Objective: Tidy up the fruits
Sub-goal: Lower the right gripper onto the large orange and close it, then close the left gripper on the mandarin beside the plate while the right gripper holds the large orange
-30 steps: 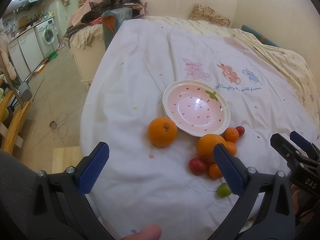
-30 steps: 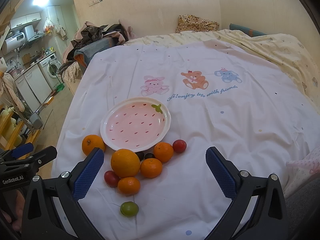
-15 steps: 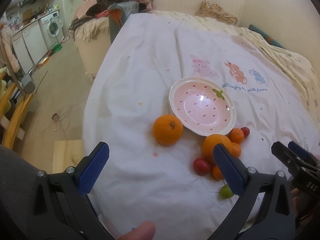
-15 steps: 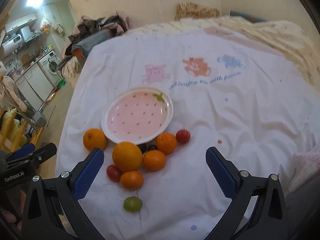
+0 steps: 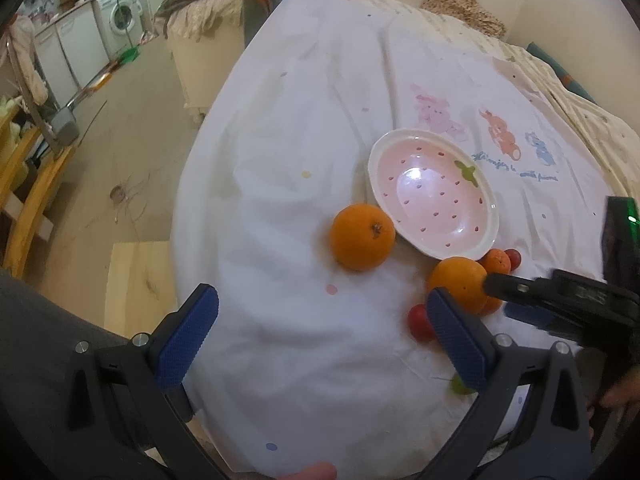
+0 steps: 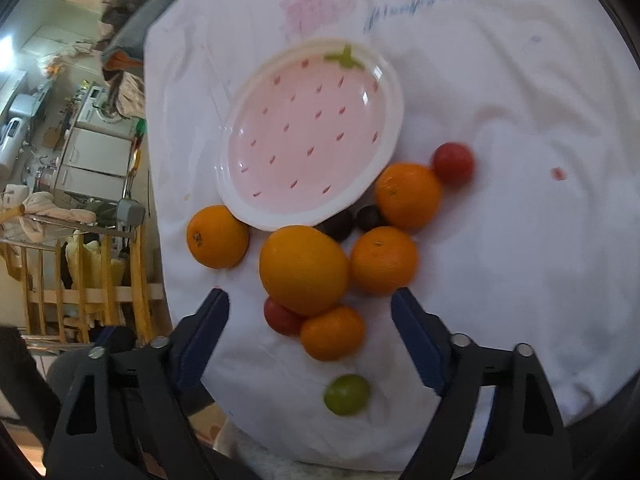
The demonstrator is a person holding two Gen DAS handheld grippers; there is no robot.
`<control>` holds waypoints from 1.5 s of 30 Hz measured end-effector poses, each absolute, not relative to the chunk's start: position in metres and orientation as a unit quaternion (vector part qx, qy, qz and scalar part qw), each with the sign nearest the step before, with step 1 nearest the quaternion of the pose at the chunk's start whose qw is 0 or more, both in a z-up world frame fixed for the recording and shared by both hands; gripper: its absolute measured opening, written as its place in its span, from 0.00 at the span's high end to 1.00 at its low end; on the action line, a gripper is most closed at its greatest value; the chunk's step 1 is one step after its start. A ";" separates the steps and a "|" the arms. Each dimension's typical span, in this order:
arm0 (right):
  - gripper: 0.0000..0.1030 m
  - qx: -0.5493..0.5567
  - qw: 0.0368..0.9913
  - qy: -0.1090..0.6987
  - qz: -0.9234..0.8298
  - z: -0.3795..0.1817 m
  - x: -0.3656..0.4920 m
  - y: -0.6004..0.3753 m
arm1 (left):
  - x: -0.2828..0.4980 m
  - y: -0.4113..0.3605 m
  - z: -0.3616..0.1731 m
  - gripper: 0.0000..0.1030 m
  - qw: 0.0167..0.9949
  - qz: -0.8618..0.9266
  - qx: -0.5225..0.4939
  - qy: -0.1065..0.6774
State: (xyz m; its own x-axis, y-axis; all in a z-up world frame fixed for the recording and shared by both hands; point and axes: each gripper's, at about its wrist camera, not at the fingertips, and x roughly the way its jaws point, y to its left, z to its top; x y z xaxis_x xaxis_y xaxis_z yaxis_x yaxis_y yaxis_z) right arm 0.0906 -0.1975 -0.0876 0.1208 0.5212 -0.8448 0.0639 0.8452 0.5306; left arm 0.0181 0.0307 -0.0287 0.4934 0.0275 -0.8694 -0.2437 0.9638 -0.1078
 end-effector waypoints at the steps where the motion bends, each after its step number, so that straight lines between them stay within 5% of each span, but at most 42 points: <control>1: 0.26 0.230 0.708 0.648 0.162 -0.091 0.093 -0.193 | 0.018 0.032 -0.030 0.00 0.855 0.080 -0.111 0.500; 11: 0.25 0.184 0.701 0.684 0.090 -0.097 0.103 -0.161 | 0.019 0.040 -0.031 0.00 0.847 0.085 -0.134 0.507; 19: 0.41 0.122 0.732 0.664 0.091 -0.098 0.097 -0.150 | 0.016 0.047 -0.028 0.00 0.849 0.085 -0.143 0.501; 36: 0.43 0.195 0.758 0.585 0.211 -0.046 0.089 -0.247 | 0.033 0.041 -0.048 0.01 0.827 0.084 -0.128 0.542; 45: 0.43 0.229 0.764 0.573 0.189 -0.059 0.095 -0.263 | 0.096 0.002 -0.075 0.02 0.788 0.044 -0.034 0.613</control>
State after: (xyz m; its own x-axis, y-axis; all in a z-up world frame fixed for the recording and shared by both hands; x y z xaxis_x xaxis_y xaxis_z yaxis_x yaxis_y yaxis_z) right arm 0.0952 -0.2625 -0.0587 0.2723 0.5507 -0.7891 -0.0266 0.8241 0.5659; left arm 0.0957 0.0016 -0.0749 0.2448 0.0282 -0.9692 -0.1107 0.9939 0.0010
